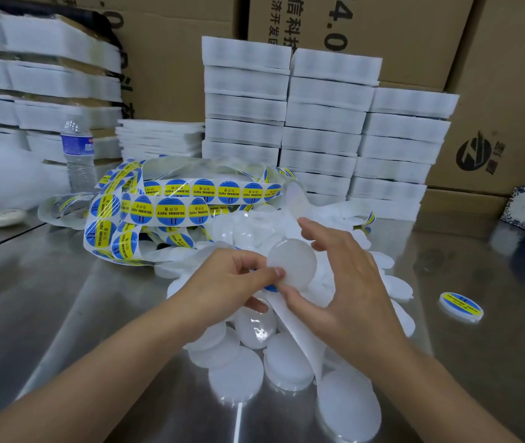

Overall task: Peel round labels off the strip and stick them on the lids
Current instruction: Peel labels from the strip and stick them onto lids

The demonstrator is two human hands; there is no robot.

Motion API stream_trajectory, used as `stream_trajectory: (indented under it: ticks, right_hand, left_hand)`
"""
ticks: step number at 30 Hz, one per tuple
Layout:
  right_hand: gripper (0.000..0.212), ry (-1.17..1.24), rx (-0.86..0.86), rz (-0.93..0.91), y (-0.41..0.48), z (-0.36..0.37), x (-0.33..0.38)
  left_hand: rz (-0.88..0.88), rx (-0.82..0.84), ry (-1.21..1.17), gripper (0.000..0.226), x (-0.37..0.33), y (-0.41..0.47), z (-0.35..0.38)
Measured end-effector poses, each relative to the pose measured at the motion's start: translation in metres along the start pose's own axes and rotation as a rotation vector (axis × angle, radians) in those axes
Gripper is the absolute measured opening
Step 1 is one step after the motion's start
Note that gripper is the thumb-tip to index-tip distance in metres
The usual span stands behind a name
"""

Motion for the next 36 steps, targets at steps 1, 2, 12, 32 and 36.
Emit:
stream_trajectory:
  ticks: [1,2,12,32,36]
  right_hand:
    - [0.06,0.025,-0.014,0.01,0.001,-0.003,0.0]
    - [0.051,0.051,-0.031,0.022,0.002,-0.006,0.001]
    - [0.012,0.556,-0.115,0.401,0.011,-0.029,-0.017]
    - [0.019,0.732,0.106,0.672,0.009,-0.005,-0.029]
    - [0.018,0.73,0.109,0.669,0.009,-0.005,-0.029]
  left_hand:
    - [-0.007,-0.01,-0.018,0.033,0.0,0.0,-0.001]
    - [-0.014,-0.017,-0.034,0.029,0.0,0.0,-0.001]
    - [-0.056,-0.015,-0.039,0.028,0.005,0.001,-0.006]
    - [-0.049,0.02,-0.054,0.021,-0.002,-0.001,-0.002]
    - [-0.046,0.02,-0.054,0.021,-0.003,-0.001,-0.002]
Point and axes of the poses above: each hand's wrist, its own y-axis towards the middle knuckle, its own z-axis out of the palm, x = y × z, the point moved 6 cm from there along y, towards the middle knuckle, and after that the axes turned 14 degrees about z, right-handed, at the moved point
